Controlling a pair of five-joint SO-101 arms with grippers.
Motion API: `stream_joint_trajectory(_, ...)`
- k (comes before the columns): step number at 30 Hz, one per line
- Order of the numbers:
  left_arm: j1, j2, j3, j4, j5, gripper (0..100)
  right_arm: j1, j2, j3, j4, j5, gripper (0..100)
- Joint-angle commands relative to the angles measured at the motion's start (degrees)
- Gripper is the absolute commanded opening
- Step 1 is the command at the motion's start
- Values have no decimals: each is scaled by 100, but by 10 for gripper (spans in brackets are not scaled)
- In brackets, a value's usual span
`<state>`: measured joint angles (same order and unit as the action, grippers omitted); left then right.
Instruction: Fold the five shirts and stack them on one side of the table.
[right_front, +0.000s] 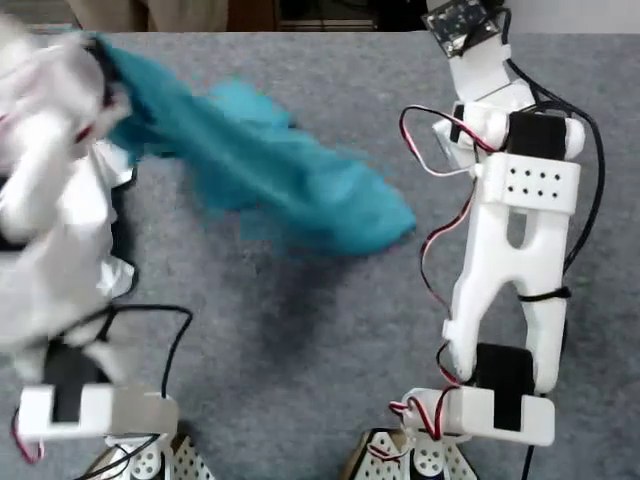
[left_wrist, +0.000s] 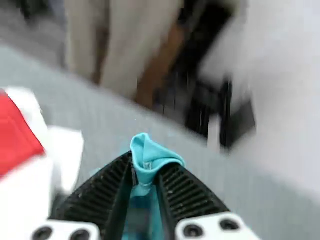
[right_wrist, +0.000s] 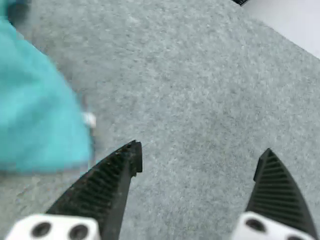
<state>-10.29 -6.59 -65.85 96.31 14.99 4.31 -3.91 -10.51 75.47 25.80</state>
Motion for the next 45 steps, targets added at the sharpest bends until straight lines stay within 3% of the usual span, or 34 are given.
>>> stream_joint_trajectory(1, -800, -655, -176, -695, 9, 19, -163, -312, -145, 193, 35, 357)
stream_joint_trajectory(4, -1380, -725, -176, -1020, 44, 19, -171, -312, -119, 343, 26, 357)
stream_joint_trajectory(7, -1169, -716, -114, -765, 53, 19, -119, -303, -101, 598, 26, 357)
stream_joint_trajectory(14, 1046, -708, 1811, -774, 53, 19, 110, -295, -75, 791, 26, 357)
stream_joint_trajectory(23, 3560, -620, 5064, -2840, 53, 19, 1086, -268, 233, 738, 62, 357)
stream_joint_trajectory(29, 4958, -620, 6391, -4009, 0, 19, 2079, -268, 233, 334, 70, 357)
stream_joint_trajectory(34, 5837, -611, 7077, -4677, 0, 45, 2378, -268, 242, 264, 70, 357)
stream_joint_trajectory(40, 6154, -673, 7156, -4501, 53, 177, 2352, -268, 242, 273, 229, 357)
stream_joint_trajectory(45, 6127, -664, 6207, -3279, 53, 211, 2325, -259, 242, 264, 229, 357)
